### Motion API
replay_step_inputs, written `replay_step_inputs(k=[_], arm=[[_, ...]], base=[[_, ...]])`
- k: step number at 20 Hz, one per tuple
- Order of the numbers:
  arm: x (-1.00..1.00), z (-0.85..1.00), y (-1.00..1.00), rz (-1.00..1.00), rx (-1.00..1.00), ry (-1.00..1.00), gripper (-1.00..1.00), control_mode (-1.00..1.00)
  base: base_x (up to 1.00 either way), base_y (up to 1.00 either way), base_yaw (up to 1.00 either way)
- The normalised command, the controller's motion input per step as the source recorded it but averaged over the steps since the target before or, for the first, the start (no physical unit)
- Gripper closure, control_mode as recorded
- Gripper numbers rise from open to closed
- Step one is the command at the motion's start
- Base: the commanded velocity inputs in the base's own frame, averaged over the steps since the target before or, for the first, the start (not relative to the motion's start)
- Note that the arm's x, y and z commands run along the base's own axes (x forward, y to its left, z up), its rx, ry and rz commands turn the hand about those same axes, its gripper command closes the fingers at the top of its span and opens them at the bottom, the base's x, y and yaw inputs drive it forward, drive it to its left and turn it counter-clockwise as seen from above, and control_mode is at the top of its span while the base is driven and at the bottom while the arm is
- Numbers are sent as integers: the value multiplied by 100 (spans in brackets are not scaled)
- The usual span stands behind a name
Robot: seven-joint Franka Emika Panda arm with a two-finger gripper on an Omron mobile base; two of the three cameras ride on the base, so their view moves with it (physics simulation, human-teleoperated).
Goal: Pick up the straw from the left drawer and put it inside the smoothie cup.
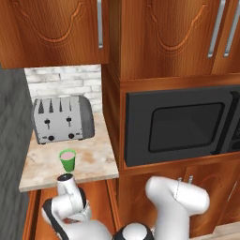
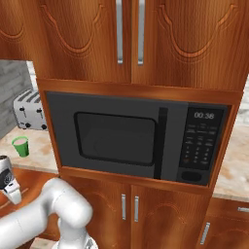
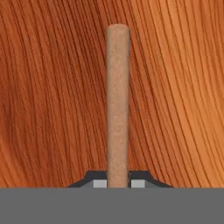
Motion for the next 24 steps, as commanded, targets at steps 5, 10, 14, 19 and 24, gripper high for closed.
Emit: replay_step_inputs(k=[5,10,14,19,24], arm=[[-56,75,3,-1,-4,-31,100,-100],[-9,100,0,0,-16,-20,100,-100],[10,100,-14,0,-17,-28,100,-100],[5,100,-14,0,-13,-31,100,-100],[0,100,-19,-1,-10,-27,100,-100]], base=[[0,0,0],[0,0,0],[0,0,0],[0,0,0],[0,0,0]])
